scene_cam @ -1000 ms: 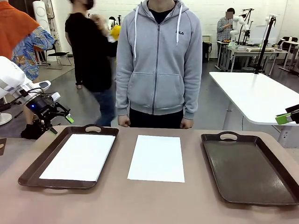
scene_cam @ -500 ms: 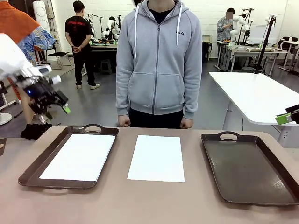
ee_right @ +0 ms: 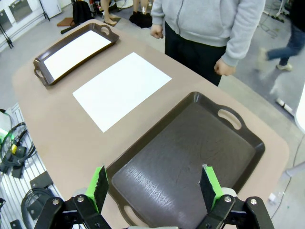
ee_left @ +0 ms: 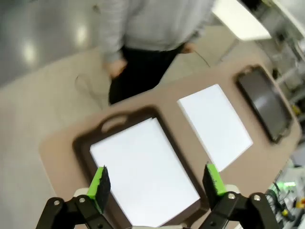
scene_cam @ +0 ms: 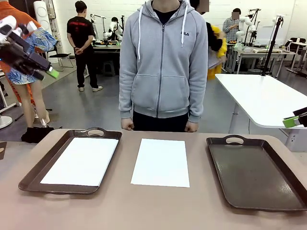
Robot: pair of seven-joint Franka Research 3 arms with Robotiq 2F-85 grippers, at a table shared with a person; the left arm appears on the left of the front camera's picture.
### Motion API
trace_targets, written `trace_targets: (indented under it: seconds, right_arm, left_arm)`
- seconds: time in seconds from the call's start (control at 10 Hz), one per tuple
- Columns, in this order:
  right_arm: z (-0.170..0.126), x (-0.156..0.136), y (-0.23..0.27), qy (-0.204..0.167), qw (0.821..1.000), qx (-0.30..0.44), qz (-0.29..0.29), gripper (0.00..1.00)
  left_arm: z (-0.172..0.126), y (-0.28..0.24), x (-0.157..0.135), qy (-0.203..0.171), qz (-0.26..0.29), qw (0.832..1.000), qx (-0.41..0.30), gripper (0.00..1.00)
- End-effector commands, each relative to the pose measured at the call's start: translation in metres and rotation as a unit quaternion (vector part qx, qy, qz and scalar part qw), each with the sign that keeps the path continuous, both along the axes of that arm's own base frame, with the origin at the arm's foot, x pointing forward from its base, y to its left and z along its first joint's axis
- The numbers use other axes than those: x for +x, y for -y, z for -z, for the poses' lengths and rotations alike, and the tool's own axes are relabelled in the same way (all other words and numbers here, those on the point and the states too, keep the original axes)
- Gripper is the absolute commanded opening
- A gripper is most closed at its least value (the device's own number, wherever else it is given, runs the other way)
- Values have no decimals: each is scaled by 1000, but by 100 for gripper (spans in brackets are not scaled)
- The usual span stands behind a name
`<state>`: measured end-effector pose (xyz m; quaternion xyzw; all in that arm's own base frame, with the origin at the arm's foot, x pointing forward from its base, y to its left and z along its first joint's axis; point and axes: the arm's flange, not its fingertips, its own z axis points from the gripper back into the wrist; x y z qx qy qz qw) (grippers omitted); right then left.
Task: Sort the A4 documents.
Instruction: Receive the A4 Paper.
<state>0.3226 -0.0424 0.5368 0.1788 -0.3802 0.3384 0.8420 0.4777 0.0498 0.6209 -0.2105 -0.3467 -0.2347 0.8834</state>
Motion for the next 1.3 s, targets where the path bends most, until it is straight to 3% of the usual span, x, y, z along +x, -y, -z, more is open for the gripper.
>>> trace_targets:
  seconds: [0.0, 0.2, 0.4, 0.7, 0.8, 1.0, 1.2]
  right_arm:
    - [2, 2, 0, 0, 1000, 9, -8, 100]
    - [2, 2, 0, 0, 1000, 9, -8, 100]
    - [2, 2, 0, 0, 1000, 9, -8, 100]
    - [2, 2, 0, 0, 1000, 9, -8, 100]
    - [2, 2, 0, 0, 1000, 9, -8, 100]
    - [2, 2, 0, 0, 1000, 9, -8, 100]
    - [2, 2, 0, 0, 1000, 9, -8, 100]
  left_arm:
    - [15, 5, -18, 82, 201, 975, -56, 100]
    - [13, 0, -28, 132, 234, 962, -48, 100]
    - [23, -19, -37, 130, 211, 968, -49, 100]
    - [40, -48, -68, 137, 250, 957, -58, 100]
    - [41, -50, -75, 136, 237, 961, -54, 100]
    - [44, -41, -70, 80, 202, 974, -58, 100]
    - [45, -43, -62, 47, 176, 981, -59, 100]
